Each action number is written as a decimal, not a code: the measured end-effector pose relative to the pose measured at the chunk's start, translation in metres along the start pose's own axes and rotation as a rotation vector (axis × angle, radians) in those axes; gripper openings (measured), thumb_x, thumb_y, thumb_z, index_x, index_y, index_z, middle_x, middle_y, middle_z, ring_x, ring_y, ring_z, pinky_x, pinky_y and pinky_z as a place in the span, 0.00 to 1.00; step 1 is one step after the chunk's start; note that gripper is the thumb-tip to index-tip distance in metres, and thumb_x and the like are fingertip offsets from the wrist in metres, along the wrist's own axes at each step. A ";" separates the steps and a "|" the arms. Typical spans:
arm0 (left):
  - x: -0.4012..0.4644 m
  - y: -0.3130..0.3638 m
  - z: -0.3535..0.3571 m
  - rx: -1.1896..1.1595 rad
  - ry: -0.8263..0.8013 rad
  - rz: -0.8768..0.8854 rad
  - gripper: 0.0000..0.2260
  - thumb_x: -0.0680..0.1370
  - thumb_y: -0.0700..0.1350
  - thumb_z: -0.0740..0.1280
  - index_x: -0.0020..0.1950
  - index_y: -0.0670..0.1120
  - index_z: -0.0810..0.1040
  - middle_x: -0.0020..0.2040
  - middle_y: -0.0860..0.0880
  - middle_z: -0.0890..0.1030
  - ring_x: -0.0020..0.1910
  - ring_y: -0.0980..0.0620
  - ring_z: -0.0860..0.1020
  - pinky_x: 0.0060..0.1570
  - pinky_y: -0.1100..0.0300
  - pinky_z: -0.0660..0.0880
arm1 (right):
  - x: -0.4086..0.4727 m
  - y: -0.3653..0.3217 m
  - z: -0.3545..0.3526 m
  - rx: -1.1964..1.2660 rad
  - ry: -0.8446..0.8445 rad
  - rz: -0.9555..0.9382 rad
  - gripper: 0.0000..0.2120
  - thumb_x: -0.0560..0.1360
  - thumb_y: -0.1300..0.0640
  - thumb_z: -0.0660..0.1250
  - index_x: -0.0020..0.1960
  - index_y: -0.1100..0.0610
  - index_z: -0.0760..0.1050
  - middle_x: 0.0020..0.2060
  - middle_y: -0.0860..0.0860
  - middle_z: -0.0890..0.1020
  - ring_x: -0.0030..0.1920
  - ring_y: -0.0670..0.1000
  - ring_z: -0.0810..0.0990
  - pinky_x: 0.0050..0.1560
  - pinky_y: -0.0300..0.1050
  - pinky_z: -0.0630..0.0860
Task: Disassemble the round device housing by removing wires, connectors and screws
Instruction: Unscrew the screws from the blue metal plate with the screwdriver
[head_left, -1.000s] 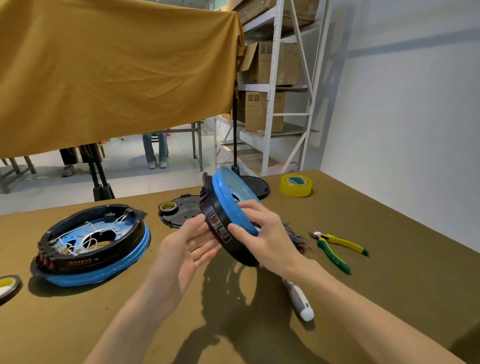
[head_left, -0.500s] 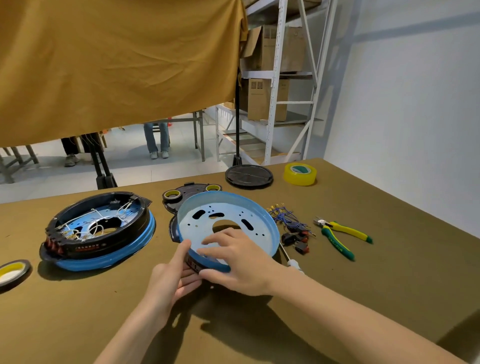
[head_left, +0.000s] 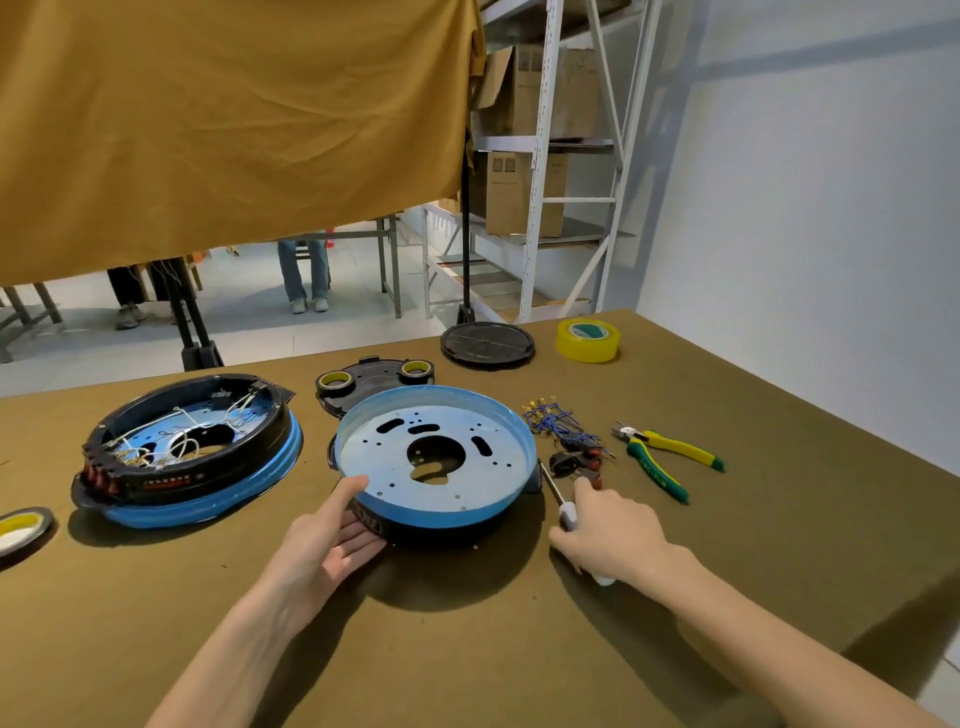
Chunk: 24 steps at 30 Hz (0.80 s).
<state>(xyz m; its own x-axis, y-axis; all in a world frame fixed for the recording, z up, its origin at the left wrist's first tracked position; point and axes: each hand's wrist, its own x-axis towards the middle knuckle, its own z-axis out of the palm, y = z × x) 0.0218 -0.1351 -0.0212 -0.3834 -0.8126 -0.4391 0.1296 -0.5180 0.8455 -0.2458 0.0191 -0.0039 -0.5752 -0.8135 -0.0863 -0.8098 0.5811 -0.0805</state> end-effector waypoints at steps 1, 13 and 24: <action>0.000 -0.001 -0.001 0.003 -0.004 0.009 0.45 0.58 0.55 0.81 0.69 0.39 0.69 0.54 0.39 0.80 0.53 0.42 0.82 0.48 0.49 0.82 | -0.003 0.001 0.000 0.004 -0.036 -0.014 0.13 0.79 0.42 0.61 0.53 0.51 0.65 0.38 0.46 0.73 0.37 0.48 0.75 0.29 0.43 0.64; -0.010 -0.001 -0.011 0.197 -0.172 -0.091 0.37 0.59 0.55 0.82 0.60 0.37 0.76 0.49 0.37 0.87 0.49 0.42 0.87 0.41 0.53 0.85 | -0.019 0.004 -0.074 0.742 0.325 -0.147 0.16 0.78 0.49 0.71 0.64 0.52 0.75 0.51 0.47 0.80 0.47 0.48 0.80 0.45 0.47 0.78; 0.009 0.005 -0.007 0.234 -0.275 -0.136 0.34 0.63 0.53 0.80 0.62 0.36 0.77 0.54 0.36 0.86 0.52 0.41 0.86 0.44 0.53 0.85 | 0.009 -0.061 -0.080 1.233 0.311 -0.500 0.11 0.73 0.57 0.78 0.52 0.55 0.80 0.44 0.52 0.84 0.43 0.46 0.82 0.44 0.38 0.80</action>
<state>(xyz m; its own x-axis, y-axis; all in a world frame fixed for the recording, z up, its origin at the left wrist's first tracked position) 0.0256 -0.1468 -0.0225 -0.6177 -0.6222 -0.4810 -0.1393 -0.5153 0.8456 -0.2114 -0.0256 0.0796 -0.3887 -0.8176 0.4248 -0.4039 -0.2632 -0.8761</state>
